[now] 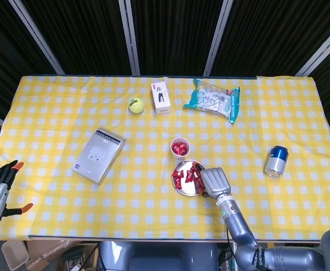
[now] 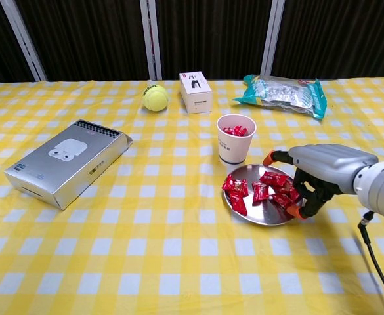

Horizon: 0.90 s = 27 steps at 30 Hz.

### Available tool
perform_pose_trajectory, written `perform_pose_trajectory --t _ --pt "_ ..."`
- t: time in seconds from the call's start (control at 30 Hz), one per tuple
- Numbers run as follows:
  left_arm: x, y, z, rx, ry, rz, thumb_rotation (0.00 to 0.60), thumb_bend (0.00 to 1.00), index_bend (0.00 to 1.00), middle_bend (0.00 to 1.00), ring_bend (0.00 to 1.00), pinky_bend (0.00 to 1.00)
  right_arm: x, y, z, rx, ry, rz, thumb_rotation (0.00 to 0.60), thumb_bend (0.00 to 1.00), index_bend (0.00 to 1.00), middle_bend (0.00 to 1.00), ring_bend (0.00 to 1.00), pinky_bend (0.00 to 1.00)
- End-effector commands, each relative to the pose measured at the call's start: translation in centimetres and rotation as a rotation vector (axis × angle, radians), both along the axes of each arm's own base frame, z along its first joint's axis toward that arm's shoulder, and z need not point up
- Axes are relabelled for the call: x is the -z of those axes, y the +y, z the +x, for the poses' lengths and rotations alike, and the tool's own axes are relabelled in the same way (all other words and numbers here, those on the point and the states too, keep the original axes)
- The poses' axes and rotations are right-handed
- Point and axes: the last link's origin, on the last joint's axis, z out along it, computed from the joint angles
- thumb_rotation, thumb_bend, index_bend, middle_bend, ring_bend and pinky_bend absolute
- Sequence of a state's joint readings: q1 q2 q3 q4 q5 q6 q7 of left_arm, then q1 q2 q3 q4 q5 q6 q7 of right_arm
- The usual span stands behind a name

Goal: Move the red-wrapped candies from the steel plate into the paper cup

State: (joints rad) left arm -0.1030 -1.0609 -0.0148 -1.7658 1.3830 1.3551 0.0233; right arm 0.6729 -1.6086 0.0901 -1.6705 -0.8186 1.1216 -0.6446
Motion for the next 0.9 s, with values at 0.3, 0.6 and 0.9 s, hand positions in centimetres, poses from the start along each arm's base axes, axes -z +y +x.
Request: perform_pose_trajectory --t 0.3,0.6,0.9 --pt "0.02 0.01 0.03 -0.002 -0.001 0.000 0.600 0.00 0.00 0.00 0.00 0.00 0.53 -0.36 -0.41 0.021 -0.002 0.001 0.600 0.38 0.21 0.82 0.89 1.00" --pt "0.04 0.01 0.04 -0.002 -0.002 -0.002 0.600 0.00 0.00 0.00 0.00 0.00 0.76 -0.59 -0.46 0.030 -0.005 -0.001 0.600 0.38 0.26 0.82 0.89 1.00" --pt "0.03 0.00 0.05 -0.002 -0.002 -0.002 0.600 0.00 0.00 0.00 0.00 0.00 1.10 -0.52 -0.30 0.023 -0.015 -0.001 0.600 0.40 0.52 0.82 0.90 1.00"
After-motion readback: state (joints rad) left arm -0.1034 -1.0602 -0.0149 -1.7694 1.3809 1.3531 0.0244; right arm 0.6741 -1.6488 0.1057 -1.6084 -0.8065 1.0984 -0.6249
